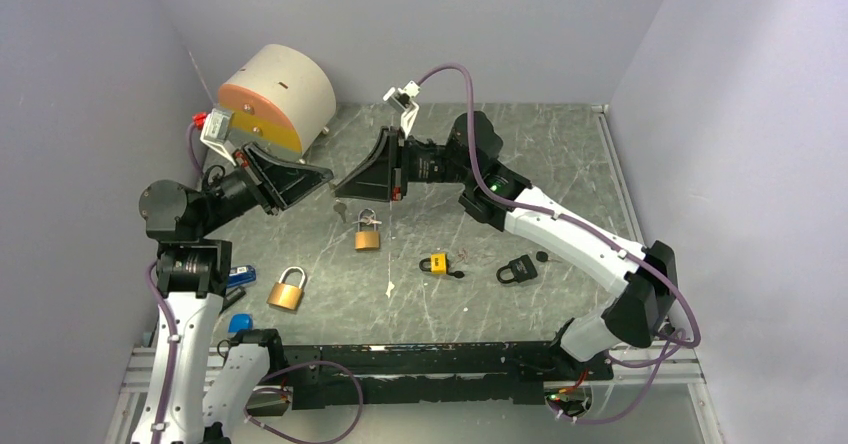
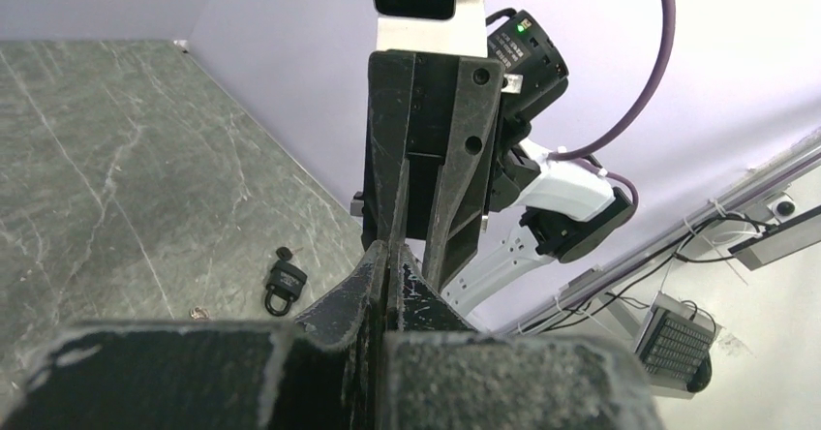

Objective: Unlock with the key
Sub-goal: Pick up the key from the center of the board.

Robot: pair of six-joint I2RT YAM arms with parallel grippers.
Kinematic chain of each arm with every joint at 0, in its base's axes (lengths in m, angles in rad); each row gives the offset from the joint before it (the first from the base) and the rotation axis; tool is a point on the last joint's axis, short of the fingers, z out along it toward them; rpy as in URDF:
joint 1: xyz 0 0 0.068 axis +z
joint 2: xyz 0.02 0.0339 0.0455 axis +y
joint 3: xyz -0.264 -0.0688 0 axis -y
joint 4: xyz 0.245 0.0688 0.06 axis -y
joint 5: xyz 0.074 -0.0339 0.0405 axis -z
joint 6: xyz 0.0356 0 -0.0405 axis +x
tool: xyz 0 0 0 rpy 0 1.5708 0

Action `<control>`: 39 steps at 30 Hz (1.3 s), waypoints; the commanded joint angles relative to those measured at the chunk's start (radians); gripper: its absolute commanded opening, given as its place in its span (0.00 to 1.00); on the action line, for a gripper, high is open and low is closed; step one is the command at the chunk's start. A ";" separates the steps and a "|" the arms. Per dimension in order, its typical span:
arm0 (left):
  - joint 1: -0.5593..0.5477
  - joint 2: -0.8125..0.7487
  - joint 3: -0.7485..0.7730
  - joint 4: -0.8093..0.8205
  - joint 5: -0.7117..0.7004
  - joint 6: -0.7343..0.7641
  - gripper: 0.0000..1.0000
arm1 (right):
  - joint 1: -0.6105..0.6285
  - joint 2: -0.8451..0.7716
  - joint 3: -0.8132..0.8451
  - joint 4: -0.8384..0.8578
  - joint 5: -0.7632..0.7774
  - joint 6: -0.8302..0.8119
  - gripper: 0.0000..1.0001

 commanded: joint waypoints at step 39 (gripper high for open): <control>-0.001 0.011 0.171 -1.197 -0.927 0.362 0.94 | -0.110 -0.139 -0.246 -0.281 0.216 -0.131 0.00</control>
